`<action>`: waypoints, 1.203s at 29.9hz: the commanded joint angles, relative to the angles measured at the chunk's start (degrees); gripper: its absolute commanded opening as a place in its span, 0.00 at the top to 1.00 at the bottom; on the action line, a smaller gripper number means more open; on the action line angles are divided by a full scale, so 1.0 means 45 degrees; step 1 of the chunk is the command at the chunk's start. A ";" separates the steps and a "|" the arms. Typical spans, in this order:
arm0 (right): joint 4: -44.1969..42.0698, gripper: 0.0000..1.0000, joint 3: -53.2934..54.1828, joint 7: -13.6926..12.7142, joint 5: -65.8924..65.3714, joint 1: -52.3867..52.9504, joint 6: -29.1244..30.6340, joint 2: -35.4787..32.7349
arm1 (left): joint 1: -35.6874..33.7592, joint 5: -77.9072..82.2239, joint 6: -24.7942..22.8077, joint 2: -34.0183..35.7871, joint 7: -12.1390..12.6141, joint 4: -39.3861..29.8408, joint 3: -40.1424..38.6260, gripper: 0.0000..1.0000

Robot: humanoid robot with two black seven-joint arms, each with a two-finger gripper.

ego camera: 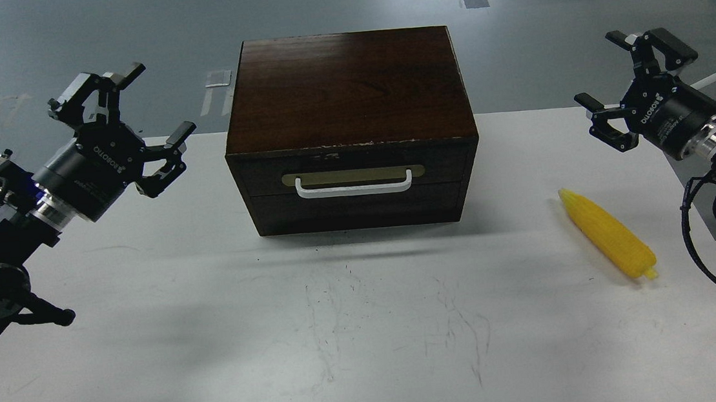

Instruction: Put corn in drawer with both arms

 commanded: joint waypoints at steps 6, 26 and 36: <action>-0.0019 0.00 0.0038 0.0000 0.0001 -0.0001 0.0001 -0.0138 | -0.3471 0.7032 -0.0183 0.0052 -0.0560 -0.0299 -0.0081 0.01; 0.0020 0.00 0.0253 0.0000 0.0001 -0.0020 0.0001 -0.0509 | -1.2341 2.0794 -0.0183 -0.4712 -0.1590 -0.0163 0.9072 0.01; 0.0040 0.00 0.0253 0.0000 0.0020 -0.0020 0.0001 -0.0607 | -1.2639 2.3760 -0.0183 -0.5924 -0.1590 0.0401 1.0446 0.01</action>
